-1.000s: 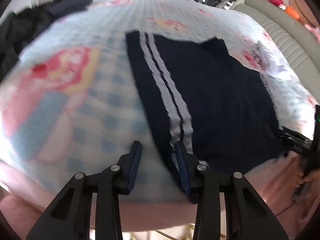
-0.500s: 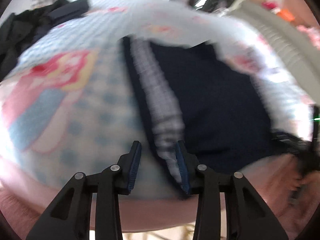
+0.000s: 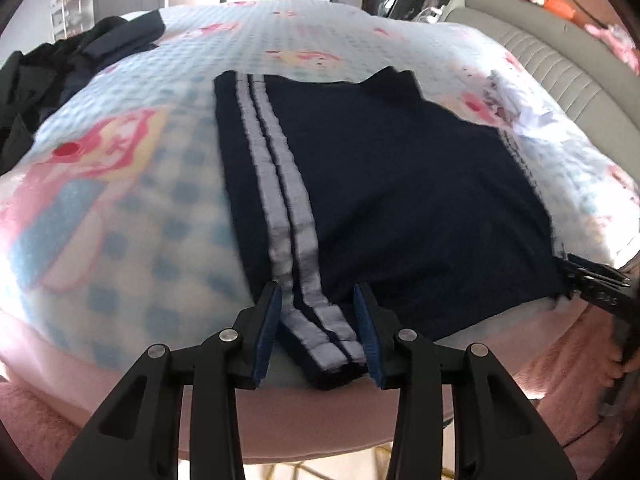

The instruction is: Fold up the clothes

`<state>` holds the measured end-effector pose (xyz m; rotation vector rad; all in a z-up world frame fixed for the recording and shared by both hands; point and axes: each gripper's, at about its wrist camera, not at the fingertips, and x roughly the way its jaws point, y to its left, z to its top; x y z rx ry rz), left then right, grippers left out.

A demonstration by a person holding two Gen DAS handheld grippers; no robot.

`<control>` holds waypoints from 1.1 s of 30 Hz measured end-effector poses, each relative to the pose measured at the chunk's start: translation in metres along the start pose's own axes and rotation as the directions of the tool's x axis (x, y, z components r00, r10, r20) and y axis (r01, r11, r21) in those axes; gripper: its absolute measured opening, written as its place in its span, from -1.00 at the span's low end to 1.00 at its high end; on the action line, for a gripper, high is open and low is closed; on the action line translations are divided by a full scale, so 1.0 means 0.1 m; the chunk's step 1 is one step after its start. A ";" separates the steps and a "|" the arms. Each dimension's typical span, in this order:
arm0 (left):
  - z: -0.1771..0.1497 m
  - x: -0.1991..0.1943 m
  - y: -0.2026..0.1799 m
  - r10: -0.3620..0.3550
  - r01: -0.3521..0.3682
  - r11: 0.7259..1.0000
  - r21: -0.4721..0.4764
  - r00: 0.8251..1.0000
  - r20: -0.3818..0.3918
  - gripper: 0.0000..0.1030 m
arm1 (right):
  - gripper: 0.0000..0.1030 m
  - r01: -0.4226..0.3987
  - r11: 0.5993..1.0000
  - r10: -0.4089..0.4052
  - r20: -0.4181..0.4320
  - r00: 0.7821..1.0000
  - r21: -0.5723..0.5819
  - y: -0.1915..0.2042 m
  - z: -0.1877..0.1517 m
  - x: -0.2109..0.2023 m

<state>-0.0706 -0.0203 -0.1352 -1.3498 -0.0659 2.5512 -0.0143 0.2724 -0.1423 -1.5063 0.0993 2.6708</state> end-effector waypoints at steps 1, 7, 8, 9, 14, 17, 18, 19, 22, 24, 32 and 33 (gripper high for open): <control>-0.03 -0.07 0.00 0.022 -0.022 1.000 0.000 1.000 0.010 -0.20 | 0.18 0.002 1.000 -0.001 -0.003 1.000 0.013 -0.03 -0.03 -0.01; -0.19 -0.42 0.18 -0.062 0.069 0.996 -0.053 0.990 0.124 -0.17 | 0.18 -0.039 0.999 0.037 0.079 0.996 0.024 -0.06 0.01 -0.19; -0.20 -0.41 0.12 -0.074 0.079 0.996 -0.032 0.990 0.122 -0.17 | 0.18 -0.047 0.999 0.044 0.095 0.994 0.023 -0.06 0.02 -0.22; -0.21 -0.40 0.07 -0.086 0.088 0.996 -0.011 0.989 0.118 -0.17 | 0.18 -0.052 0.998 0.049 0.105 0.993 0.020 -0.05 0.03 -0.24; -0.21 -0.17 0.17 0.045 -0.044 0.997 -0.056 0.999 0.011 -0.13 | 0.18 -0.012 0.999 0.012 -0.001 1.000 0.030 -0.05 -0.01 -0.07; -0.25 -0.44 0.37 -0.007 0.016 0.992 -0.127 0.997 0.072 -0.13 | 0.18 -0.128 0.975 0.120 0.054 0.991 0.181 -0.27 0.00 -0.24; -0.24 -0.53 0.34 -0.028 0.041 0.992 -0.120 0.994 0.110 -0.13 | 0.18 -0.142 0.970 0.129 0.078 0.989 0.197 -0.31 0.00 -0.28; -0.24 -0.56 0.29 -0.056 0.069 0.992 -0.107 0.991 0.122 -0.13 | 0.18 -0.124 0.977 0.110 0.091 0.990 0.172 -0.26 0.03 -0.28; -0.10 -0.51 0.18 -0.077 0.083 0.995 -0.054 0.991 0.110 -0.13 | 0.18 -0.117 0.987 0.109 0.075 0.991 0.107 -0.15 0.17 -0.19; 0.09 -0.42 0.16 -0.090 0.092 0.996 -0.019 0.993 0.077 -0.13 | 0.18 -0.108 0.993 0.104 0.074 0.992 0.056 -0.11 0.34 -0.13; 0.65 0.18 0.27 -0.079 0.081 0.996 0.033 0.994 -0.076 -0.13 | 0.18 -0.105 0.991 0.103 -0.032 0.994 -0.080 -0.02 1.02 0.53; 0.67 0.20 0.29 -0.061 0.065 0.997 0.036 0.995 -0.084 -0.13 | 0.18 -0.102 0.991 0.099 -0.032 0.995 -0.082 -0.02 1.06 0.53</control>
